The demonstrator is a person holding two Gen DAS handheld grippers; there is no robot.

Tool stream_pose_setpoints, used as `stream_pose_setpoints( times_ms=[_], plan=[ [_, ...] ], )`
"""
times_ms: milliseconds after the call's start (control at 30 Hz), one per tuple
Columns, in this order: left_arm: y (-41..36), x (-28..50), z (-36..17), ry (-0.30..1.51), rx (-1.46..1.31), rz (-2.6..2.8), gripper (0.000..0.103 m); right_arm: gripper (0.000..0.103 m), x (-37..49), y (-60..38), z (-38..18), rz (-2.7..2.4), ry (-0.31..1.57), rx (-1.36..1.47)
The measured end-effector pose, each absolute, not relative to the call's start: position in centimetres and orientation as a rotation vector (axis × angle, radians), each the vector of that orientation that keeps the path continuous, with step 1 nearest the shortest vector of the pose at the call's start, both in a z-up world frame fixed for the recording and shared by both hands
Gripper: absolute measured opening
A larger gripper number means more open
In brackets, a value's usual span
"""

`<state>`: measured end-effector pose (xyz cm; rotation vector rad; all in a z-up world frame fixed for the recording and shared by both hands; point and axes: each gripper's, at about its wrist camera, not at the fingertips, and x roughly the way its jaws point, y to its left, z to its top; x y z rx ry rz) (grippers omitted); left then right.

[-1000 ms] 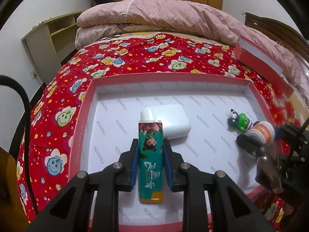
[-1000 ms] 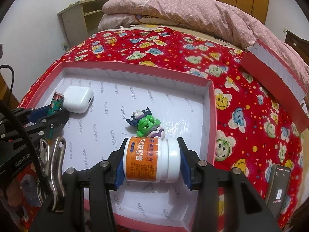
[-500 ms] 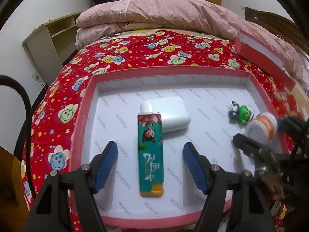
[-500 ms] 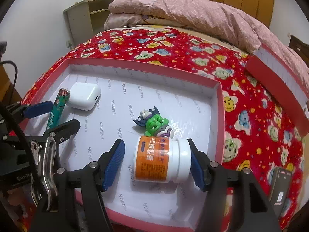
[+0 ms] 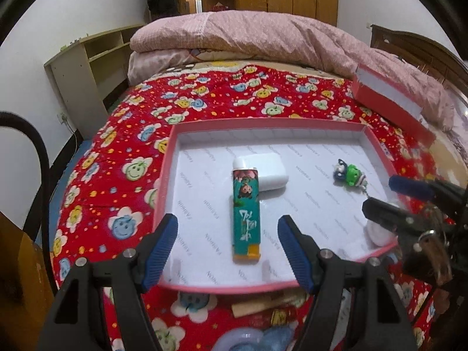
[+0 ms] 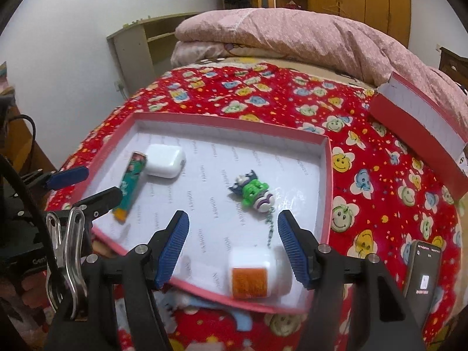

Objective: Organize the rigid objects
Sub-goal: 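Open both tools and withdraw them from the box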

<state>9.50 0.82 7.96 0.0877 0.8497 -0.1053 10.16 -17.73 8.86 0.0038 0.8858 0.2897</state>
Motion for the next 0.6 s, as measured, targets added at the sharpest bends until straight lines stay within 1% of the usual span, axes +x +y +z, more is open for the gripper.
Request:
stream_pose_setpoints(
  times_ms=[333,600],
  plan=[
    [1.9,5.2,9.7,0.813,0.069,-0.116,0.075,0.065,6.1,-17.1,10.6,0.339,0.857,-0.004],
    [2.8,2.1,9.7,0.804,0.042,-0.116,0.075,0.065,3.1,-17.0,10.3,0.365,0.863,-0.015]
  ],
)
